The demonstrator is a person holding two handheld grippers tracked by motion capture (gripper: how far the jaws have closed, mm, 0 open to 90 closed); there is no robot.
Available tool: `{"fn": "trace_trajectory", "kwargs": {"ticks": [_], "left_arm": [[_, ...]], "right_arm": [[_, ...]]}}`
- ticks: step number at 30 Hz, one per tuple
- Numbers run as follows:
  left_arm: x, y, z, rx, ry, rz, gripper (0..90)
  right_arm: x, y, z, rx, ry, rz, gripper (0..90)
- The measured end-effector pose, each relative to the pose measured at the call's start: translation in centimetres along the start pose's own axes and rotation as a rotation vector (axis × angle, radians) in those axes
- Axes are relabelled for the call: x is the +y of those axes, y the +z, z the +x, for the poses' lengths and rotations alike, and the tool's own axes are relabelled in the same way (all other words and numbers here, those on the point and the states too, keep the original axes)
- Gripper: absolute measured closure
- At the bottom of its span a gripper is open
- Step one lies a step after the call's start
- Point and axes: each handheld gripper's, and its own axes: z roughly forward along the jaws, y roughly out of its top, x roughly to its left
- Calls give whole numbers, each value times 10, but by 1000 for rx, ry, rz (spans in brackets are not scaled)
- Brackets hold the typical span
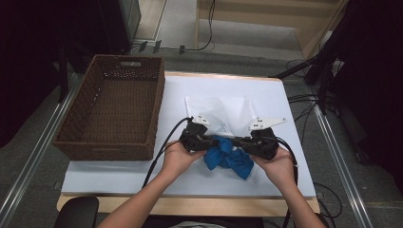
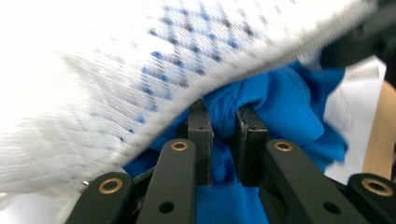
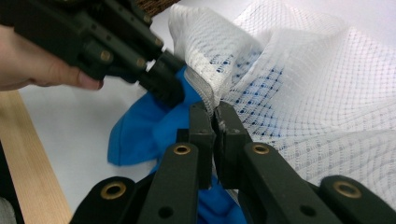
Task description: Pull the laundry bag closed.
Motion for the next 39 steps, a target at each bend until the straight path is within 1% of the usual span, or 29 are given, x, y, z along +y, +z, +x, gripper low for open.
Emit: {"fn": "trace_trajectory", "kwargs": {"ticks": [1,5,7,10,13,16,19,20,21,23,27,28,30,32,33,34,35,37,39], "left_arm": [[0,2,0,3,1,-8,810],[-1,12,-1,20,15,0,807],[-1,17,0,27,26,0,804],[-2,25,3,45,23,-4,794],[-3,29,10,63,12,0,791],[-3,28,13,50,-4,4,777],[-2,23,11,24,-1,11,729],[-1,21,10,20,-2,12,703],[-1,18,9,8,-6,12,678],[0,13,7,1,3,21,620],[1,0,2,-48,27,-7,506],[1,-5,1,-52,35,-9,487],[2,-10,0,-61,33,-10,427],[1,-17,-2,-57,46,-10,410],[1,-22,-4,-37,57,-20,415],[-1,-26,-5,-31,65,-39,418],[-1,-30,-6,-33,70,-33,420],[-3,-37,-7,-26,68,-30,418],[-6,-42,-8,-30,64,-23,413]], "right_arm": [[0,0,0,0,0,1,882],[-1,3,-1,0,2,16,882],[-1,4,-1,-2,12,21,882],[-2,5,-1,3,17,29,883],[-2,5,-2,9,16,27,883],[-3,5,-2,9,16,30,883],[-3,7,-3,3,14,35,883],[-4,7,-3,-2,20,37,883],[-4,7,-4,-1,22,40,883],[-4,6,-6,-5,25,37,883],[-5,5,-8,-8,31,37,883],[-5,5,-8,-7,29,38,883],[-5,5,-9,-7,34,35,883],[-5,5,-9,-10,34,33,882],[-5,5,-9,-9,32,34,882],[-5,5,-9,-9,32,33,882],[-5,5,-9,-9,33,35,882],[-5,5,-10,-9,34,35,882],[-5,5,-10,-9,37,35,881]]}}
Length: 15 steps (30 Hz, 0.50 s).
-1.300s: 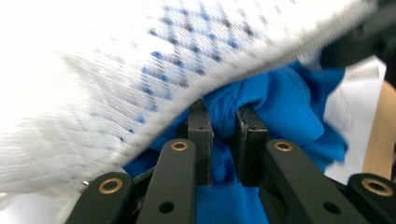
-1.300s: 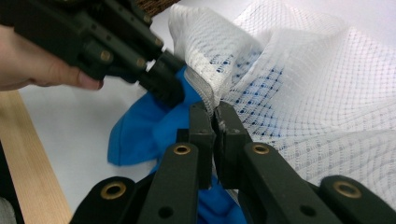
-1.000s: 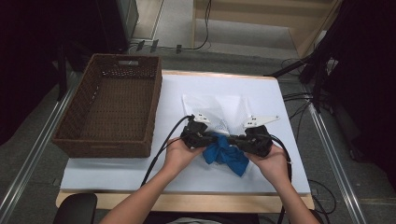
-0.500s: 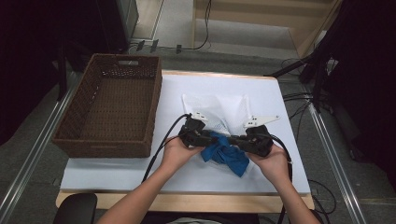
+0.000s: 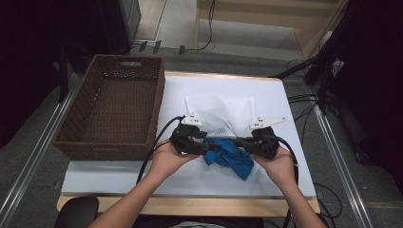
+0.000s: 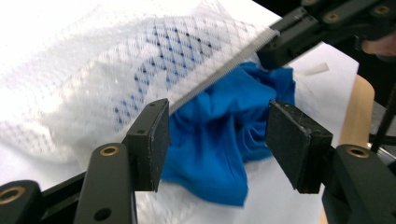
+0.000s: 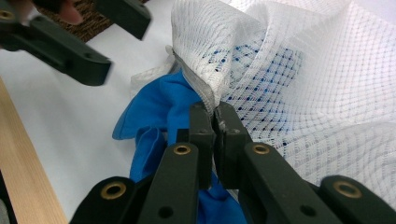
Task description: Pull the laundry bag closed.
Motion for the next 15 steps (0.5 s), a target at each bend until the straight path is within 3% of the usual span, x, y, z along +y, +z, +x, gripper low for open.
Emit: {"fn": "trace_trajectory", "kwargs": {"ticks": [7,15], "left_arm": [[-21,-8,-4,2,-7,34,395],[-42,4,-6,-27,-35,67,342]], "right_arm": [[0,0,-1,2,-1,0,879],[-1,-1,0,2,0,-2,878]]}}
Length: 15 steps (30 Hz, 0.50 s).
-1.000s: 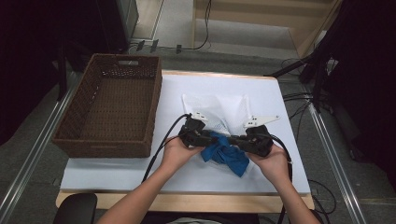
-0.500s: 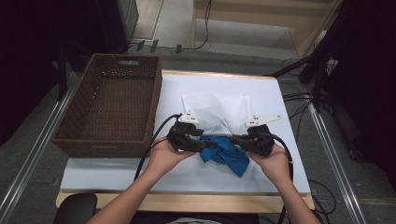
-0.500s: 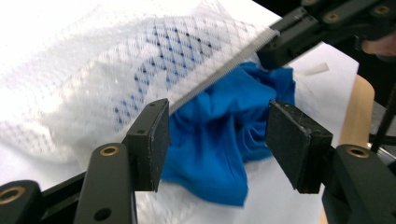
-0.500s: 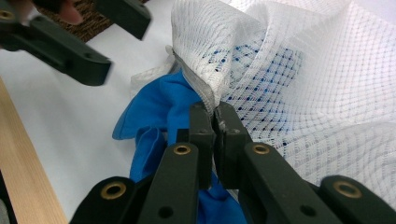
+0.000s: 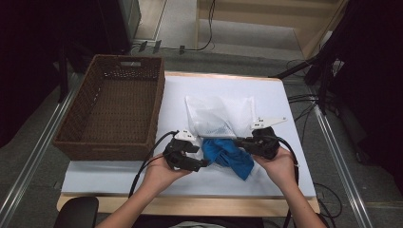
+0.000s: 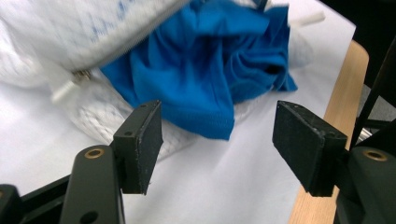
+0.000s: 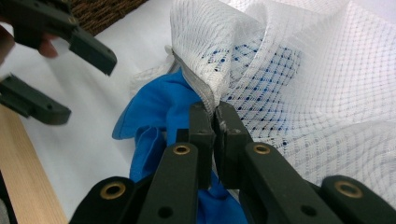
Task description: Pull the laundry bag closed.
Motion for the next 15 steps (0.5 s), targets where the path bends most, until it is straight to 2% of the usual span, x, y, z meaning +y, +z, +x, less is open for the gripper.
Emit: {"fn": "trace_trajectory", "kwargs": {"ticks": [5,9,15], "left_arm": [[-3,13,-2,-18,-3,24,321],[-1,24,-5,-23,-6,13,312],[3,42,-7,-24,-25,21,290]], "right_arm": [[0,0,0,-2,-1,4,877],[0,0,0,-2,1,3,877],[0,-1,0,-2,1,3,877]]}}
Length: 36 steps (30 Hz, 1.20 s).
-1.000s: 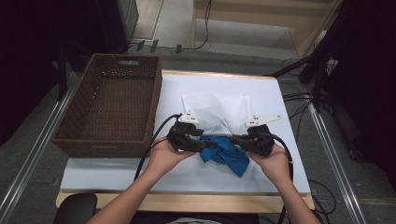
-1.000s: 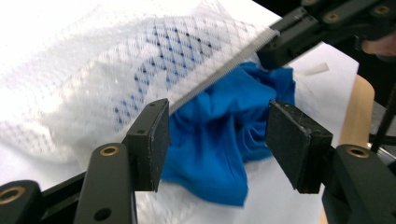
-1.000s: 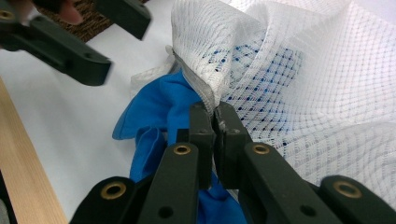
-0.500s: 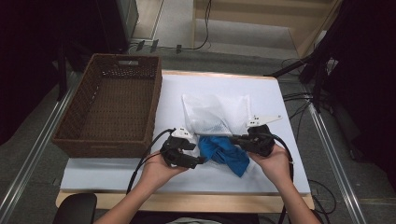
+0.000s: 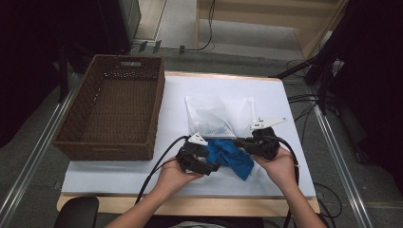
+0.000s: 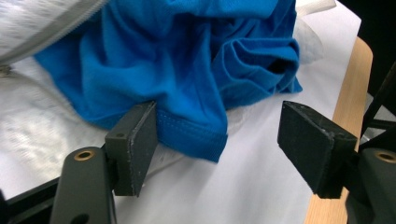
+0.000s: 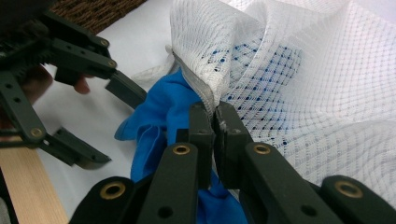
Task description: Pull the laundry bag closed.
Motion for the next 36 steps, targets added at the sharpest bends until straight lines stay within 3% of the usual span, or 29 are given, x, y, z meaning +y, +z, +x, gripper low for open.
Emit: {"fn": "trace_trajectory", "kwargs": {"ticks": [7,12,19,25,36], "left_arm": [[5,19,-2,24,-31,5,308],[7,27,1,27,-39,-35,551],[13,34,10,-20,-57,-2,794],[26,23,9,6,-39,-82,820],[52,23,10,79,-24,-158,820]], "right_arm": [[0,1,0,3,3,4,875],[0,3,1,10,-1,6,875],[0,3,2,13,4,15,876],[0,1,4,15,1,8,877],[2,-4,6,23,-3,-17,879]]}}
